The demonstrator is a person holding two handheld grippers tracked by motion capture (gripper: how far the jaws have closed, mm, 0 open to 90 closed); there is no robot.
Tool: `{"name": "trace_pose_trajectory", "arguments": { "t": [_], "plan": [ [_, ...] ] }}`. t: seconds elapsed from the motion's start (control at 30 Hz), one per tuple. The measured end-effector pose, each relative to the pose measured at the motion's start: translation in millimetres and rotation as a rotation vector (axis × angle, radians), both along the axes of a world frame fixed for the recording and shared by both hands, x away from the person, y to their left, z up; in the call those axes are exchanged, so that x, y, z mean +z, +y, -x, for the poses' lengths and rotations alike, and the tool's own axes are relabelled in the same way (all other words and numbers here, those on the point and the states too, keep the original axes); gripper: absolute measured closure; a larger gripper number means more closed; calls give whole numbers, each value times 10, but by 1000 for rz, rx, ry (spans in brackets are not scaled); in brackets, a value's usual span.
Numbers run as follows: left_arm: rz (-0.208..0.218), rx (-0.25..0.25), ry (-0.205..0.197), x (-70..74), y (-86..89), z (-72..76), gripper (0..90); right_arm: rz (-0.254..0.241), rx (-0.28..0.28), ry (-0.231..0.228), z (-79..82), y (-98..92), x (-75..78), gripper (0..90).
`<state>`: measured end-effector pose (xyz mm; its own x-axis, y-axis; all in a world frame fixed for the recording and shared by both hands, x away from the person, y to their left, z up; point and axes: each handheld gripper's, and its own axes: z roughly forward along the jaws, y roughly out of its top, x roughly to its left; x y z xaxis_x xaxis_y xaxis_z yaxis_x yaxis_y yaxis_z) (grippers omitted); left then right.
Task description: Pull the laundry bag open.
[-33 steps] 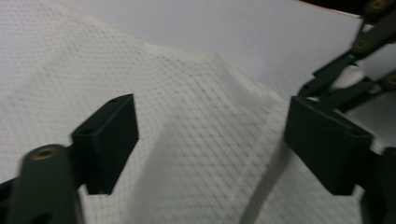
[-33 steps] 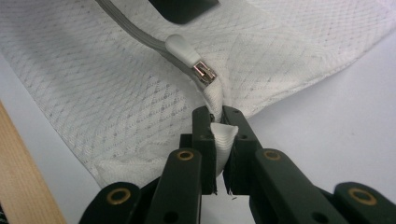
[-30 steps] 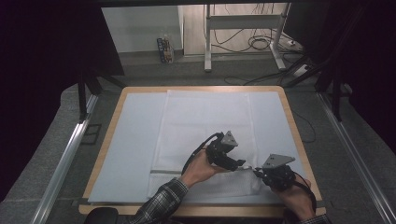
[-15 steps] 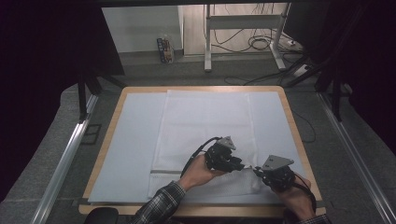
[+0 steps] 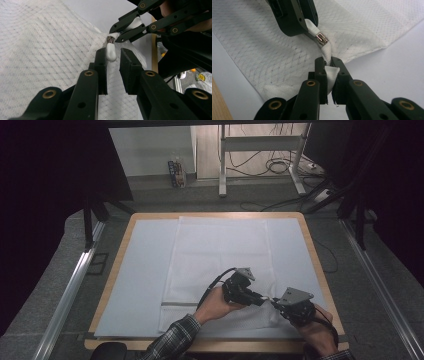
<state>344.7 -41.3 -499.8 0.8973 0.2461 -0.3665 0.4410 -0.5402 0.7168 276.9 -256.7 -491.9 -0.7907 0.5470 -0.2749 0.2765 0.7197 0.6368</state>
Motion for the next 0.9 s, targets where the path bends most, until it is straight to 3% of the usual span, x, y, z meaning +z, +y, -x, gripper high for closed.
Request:
{"name": "trace_pose_trajectory", "arguments": {
  "t": [0.33, 0.6, 0.77, 0.83, 0.9],
  "plan": [
    [-6, 15, 55, -4, -24, -38, 814, 9, 5, -10, 8, 9, 0, 831],
    [-17, 8, 33, -4, -31, -13, 835, 6, -2, 1, -3, 1, -4, 828],
    [18, -5, 31, 3, 7, -22, 839, -21, 0, 19, -14, -14, 3, 818],
    [-4, -40, -3, 3, 18, -23, 839, -38, 5, 41, -24, -24, -3, 815],
    [-9, -45, -3, -3, 17, -26, 838, -34, 5, 43, -24, -19, -6, 815]
  ]
}}
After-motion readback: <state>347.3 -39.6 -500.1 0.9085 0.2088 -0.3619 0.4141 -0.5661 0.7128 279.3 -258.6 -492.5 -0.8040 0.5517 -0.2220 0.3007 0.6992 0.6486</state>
